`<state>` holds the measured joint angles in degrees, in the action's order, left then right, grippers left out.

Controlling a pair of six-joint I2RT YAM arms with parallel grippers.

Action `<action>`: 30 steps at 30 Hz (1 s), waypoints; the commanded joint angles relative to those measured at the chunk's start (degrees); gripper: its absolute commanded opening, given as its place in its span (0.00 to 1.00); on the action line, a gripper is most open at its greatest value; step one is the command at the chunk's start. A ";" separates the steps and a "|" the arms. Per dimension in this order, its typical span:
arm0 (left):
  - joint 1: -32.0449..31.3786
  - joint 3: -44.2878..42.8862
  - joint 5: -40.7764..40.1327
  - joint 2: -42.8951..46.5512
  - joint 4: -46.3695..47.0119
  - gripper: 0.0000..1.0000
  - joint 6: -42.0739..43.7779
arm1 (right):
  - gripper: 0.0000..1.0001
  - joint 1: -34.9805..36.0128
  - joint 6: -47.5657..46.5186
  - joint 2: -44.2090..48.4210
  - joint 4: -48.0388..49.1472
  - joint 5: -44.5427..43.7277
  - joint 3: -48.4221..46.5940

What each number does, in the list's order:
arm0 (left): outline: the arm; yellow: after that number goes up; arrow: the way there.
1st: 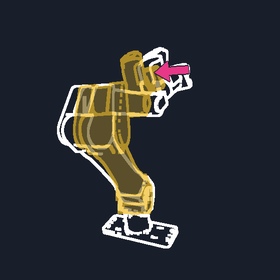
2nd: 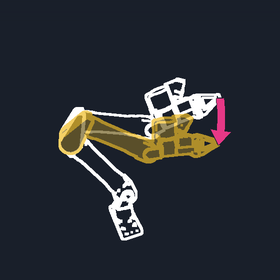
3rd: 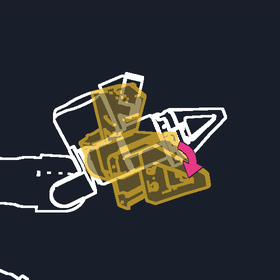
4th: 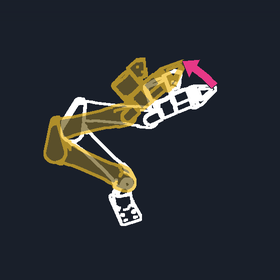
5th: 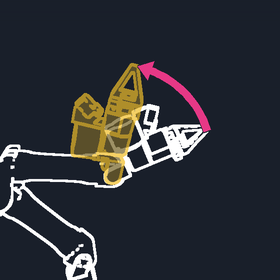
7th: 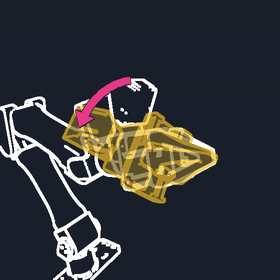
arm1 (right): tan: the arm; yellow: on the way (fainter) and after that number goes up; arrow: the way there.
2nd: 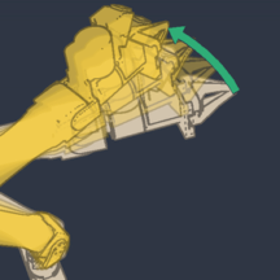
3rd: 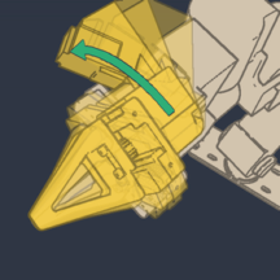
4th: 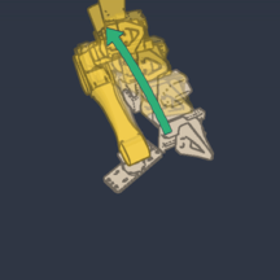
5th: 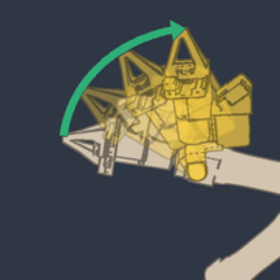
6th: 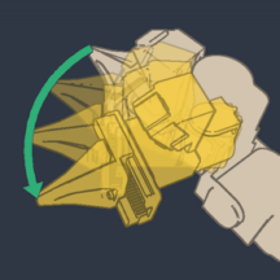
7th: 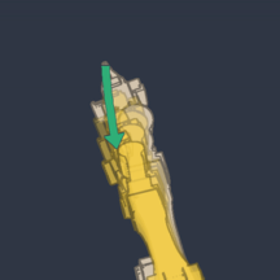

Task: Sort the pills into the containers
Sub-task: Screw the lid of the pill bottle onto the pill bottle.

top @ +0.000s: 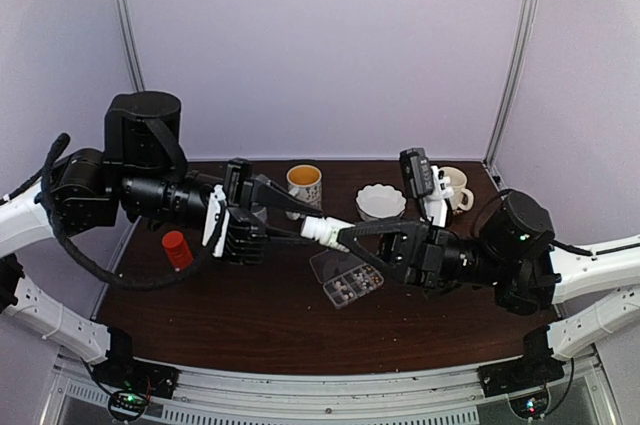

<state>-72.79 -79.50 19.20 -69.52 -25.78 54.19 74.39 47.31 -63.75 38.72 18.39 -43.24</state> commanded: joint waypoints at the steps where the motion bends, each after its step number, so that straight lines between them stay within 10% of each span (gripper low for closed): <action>1: -0.77 1.07 0.93 -5.25 -4.09 0.35 -1.20 | 0.00 -0.46 1.21 0.05 6.05 -2.84 -2.11; 22: 1.68 5.62 1.37 -1.21 2.03 0.64 -9.91 | 0.00 -1.44 -0.44 4.29 4.14 -4.24 2.70; 26: 1.76 11.89 -0.19 2.81 10.68 0.96 -16.49 | 0.00 -1.48 -2.02 5.93 1.01 -3.88 2.55; 30: 1.69 15.64 -2.14 5.56 15.63 0.98 -21.28 | 0.00 -1.59 -3.07 6.31 -1.77 -2.39 1.49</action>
<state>-71.20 -66.19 19.00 -66.50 -18.35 39.94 73.19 46.26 -58.57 37.71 15.97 -39.94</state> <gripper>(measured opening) 0.974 0.246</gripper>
